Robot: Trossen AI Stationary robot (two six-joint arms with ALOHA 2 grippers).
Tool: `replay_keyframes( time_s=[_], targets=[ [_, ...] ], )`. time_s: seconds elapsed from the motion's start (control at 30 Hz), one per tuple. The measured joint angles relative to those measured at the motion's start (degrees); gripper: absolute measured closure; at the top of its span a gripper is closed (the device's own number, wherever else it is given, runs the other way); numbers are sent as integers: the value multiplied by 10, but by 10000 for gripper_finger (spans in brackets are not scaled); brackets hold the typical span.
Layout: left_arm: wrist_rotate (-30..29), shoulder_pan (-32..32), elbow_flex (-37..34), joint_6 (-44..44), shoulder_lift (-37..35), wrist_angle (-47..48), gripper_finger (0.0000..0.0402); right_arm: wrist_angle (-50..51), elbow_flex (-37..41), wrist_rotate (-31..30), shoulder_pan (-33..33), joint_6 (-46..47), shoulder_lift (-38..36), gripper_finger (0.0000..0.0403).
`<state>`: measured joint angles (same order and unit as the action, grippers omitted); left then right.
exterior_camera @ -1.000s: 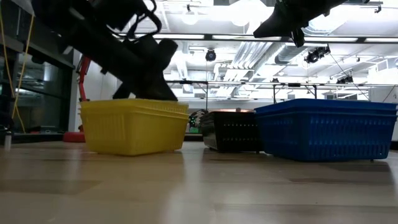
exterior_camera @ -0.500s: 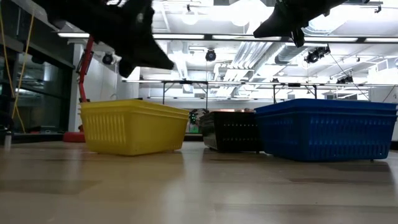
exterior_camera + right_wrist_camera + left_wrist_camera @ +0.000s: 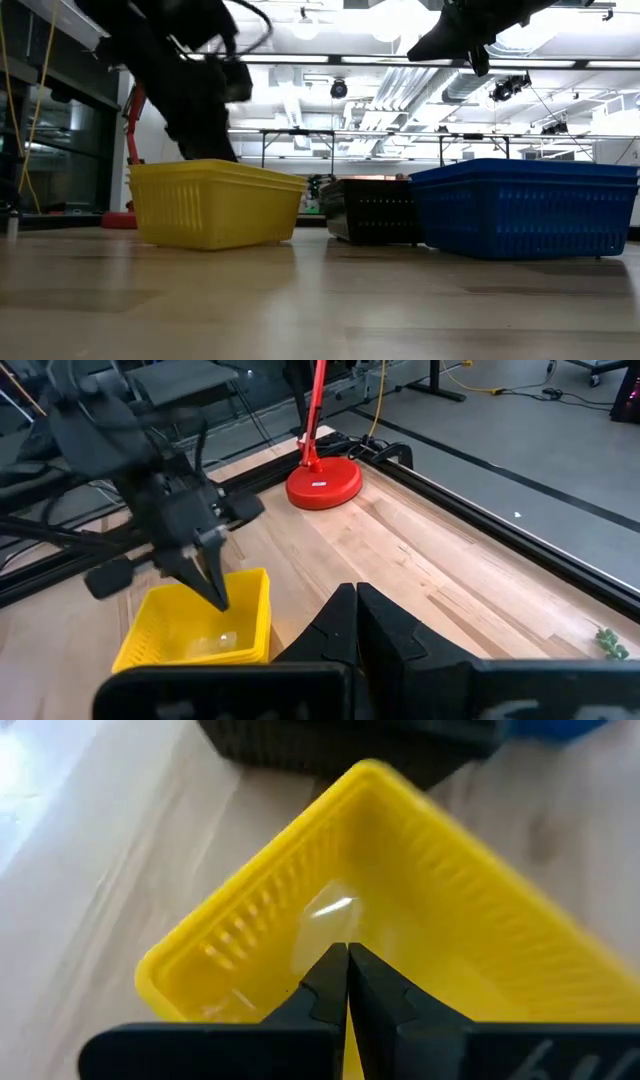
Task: Stack baskets by color
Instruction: Stack the bottom yellow bin on the top yellow bin
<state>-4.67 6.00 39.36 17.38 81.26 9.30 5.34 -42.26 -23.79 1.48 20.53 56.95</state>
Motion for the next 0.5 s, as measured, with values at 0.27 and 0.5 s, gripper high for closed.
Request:
replay_keyframes(
  time_s=[0.27, 0.5],
  targets=[
    [-89, 17, 85, -70, 79, 66, 401, 0, 0, 0, 0, 0, 0, 402],
    [-104, 39, 117, -162, 76, 184, 401, 0, 0, 0, 0, 0, 0, 402]
  ],
)
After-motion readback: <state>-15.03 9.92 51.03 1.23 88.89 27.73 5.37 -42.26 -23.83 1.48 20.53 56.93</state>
